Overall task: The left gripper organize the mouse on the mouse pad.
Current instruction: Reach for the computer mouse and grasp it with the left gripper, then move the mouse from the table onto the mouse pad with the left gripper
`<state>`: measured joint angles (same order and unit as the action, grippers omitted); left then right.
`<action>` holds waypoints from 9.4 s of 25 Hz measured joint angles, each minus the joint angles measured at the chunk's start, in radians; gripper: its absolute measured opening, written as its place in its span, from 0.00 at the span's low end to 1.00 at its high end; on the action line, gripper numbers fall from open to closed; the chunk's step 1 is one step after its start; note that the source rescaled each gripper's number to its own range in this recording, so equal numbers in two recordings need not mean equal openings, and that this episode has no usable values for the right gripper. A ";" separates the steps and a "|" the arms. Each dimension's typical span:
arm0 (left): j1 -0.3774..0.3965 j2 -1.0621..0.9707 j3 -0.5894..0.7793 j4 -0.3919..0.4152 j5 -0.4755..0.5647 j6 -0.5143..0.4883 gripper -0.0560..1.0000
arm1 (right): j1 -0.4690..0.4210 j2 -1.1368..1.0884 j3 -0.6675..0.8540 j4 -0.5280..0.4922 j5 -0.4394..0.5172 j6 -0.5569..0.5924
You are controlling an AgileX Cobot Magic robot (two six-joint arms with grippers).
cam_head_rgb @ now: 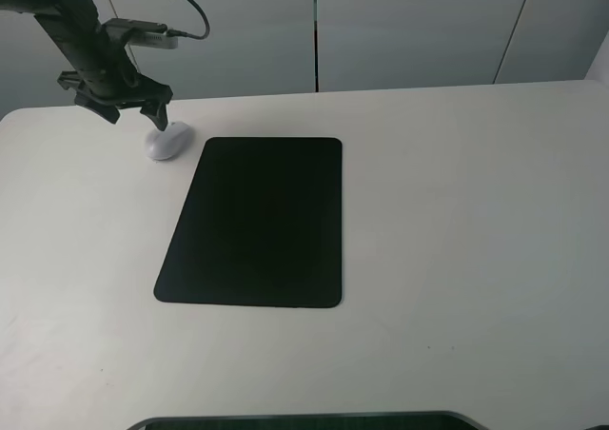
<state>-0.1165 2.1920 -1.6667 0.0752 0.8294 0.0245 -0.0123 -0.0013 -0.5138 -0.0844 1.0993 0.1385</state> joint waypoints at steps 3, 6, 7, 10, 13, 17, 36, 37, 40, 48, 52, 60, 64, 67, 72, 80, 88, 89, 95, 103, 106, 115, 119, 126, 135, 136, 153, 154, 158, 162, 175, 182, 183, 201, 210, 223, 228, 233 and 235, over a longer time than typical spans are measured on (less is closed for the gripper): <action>-0.002 0.050 -0.077 0.000 0.041 0.018 1.00 | 0.000 0.000 0.000 0.000 0.000 0.000; -0.002 0.094 -0.141 0.000 0.073 0.029 1.00 | 0.000 0.000 0.000 0.000 0.000 0.000; -0.002 0.101 -0.151 0.000 0.079 0.031 1.00 | 0.000 0.000 0.000 0.000 0.000 0.000; -0.004 0.118 -0.162 0.000 0.082 0.054 1.00 | 0.000 0.000 0.000 0.000 0.000 0.000; -0.010 0.132 -0.161 -0.002 0.086 0.076 1.00 | 0.000 0.000 0.000 0.000 0.000 0.000; -0.026 0.148 -0.161 -0.012 0.080 0.082 1.00 | 0.000 0.000 0.000 0.000 0.000 0.000; -0.033 0.206 -0.162 -0.009 0.028 0.060 1.00 | 0.000 0.000 0.000 0.000 0.000 0.000; -0.033 0.206 -0.162 -0.009 0.023 0.058 1.00 | 0.000 0.000 0.000 0.000 0.000 0.000; -0.033 0.207 -0.162 -0.019 0.001 0.056 1.00 | 0.000 0.000 0.000 0.000 0.000 0.000; -0.033 0.207 -0.162 -0.029 -0.017 0.054 1.00 | 0.000 0.000 0.000 0.000 0.000 0.000; -0.033 0.207 -0.162 -0.031 -0.025 0.054 1.00 | 0.000 0.000 0.000 0.000 0.000 0.000; -0.033 0.207 -0.162 -0.031 -0.017 0.054 1.00 | 0.000 0.000 0.000 0.000 0.000 0.000; -0.031 0.207 -0.162 -0.031 -0.004 0.054 0.91 | 0.000 0.000 0.000 0.000 0.000 0.000; -0.029 0.207 -0.162 -0.024 0.008 0.054 0.17 | 0.000 0.000 0.000 0.000 0.000 0.000; -0.027 0.207 -0.162 -0.019 0.009 0.054 0.05 | 0.000 0.000 0.000 0.000 0.000 0.000; -0.025 0.215 -0.196 -0.019 0.048 0.054 0.05 | 0.000 0.000 0.000 0.000 0.000 0.000; -0.025 0.218 -0.241 -0.019 0.120 -0.004 0.05 | 0.000 0.000 0.000 0.000 0.000 0.002; -0.025 0.218 -0.241 -0.019 0.130 -0.017 0.05 | 0.000 0.000 0.000 0.000 0.000 0.004; -0.025 0.193 -0.241 0.001 0.192 -0.145 0.05 | 0.000 0.000 0.000 0.000 0.000 0.004; -0.094 0.164 -0.241 0.065 0.265 -0.266 0.05 | 0.000 0.000 0.000 0.000 0.000 0.006; -0.132 0.160 -0.241 0.071 0.283 -0.283 0.05 | 0.000 0.000 0.000 0.000 0.000 0.006; -0.260 0.160 -0.241 0.071 0.296 -0.334 0.05 | 0.000 0.000 0.000 0.000 0.000 0.008; -0.315 0.160 -0.241 0.061 0.296 -0.354 0.05 | 0.000 0.000 0.000 0.000 0.000 0.008; -0.391 0.160 -0.241 0.053 0.296 -0.382 0.05 | 0.000 0.000 0.000 0.000 0.000 0.008; -0.472 0.160 -0.241 0.061 0.296 -0.410 0.05 | 0.000 0.000 0.000 0.000 0.000 0.008; -0.477 0.160 -0.241 0.063 0.296 -0.410 0.05 | 0.000 0.000 0.000 0.000 0.000 0.008; -0.511 0.031 -0.025 0.084 0.142 -0.433 0.05 | 0.000 0.000 0.000 0.000 0.000 0.008; -0.515 0.028 -0.011 0.084 0.128 -0.433 0.05 | 0.000 0.000 0.000 0.000 0.000 0.008; -0.533 0.027 0.023 0.086 0.094 -0.433 0.05 | 0.000 0.000 0.000 0.000 0.000 0.008; -0.547 0.027 0.055 0.086 0.068 -0.433 0.05 | 0.000 0.000 0.000 0.000 0.000 0.008; -0.554 0.027 0.132 0.125 -0.005 -0.465 0.05 | 0.000 0.000 0.000 0.000 0.000 0.008; -0.554 0.027 0.136 0.157 -0.022 -0.471 0.05 | 0.000 0.000 0.000 0.000 0.000 0.008; -0.554 0.027 0.136 0.164 -0.025 -0.475 0.05 | 0.000 0.000 0.000 0.000 0.000 0.008; -0.554 0.027 0.138 0.150 -0.035 -0.487 0.05 | 0.000 0.000 0.000 0.000 0.000 0.008; -0.554 0.027 0.148 0.145 -0.035 -0.534 0.05 | 0.000 0.000 0.000 0.000 0.000 0.008; -0.554 0.027 0.148 0.131 -0.035 -0.563 0.05 | 0.000 0.000 0.000 0.000 0.000 0.008; -0.554 0.027 0.148 0.131 -0.033 -0.565 0.05 | 0.000 0.000 0.000 0.000 0.000 0.008; -0.554 0.027 0.148 0.151 -0.019 -0.567 0.21 | 0.000 0.000 0.000 0.000 0.000 0.008; -0.554 0.022 0.148 0.161 -0.015 -0.567 0.59 | 0.000 0.000 0.000 0.000 0.000 0.008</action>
<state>-0.6705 2.2140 -1.5183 0.2367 0.8148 -0.5425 -0.0123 -0.0013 -0.5138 -0.0844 1.0993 0.1467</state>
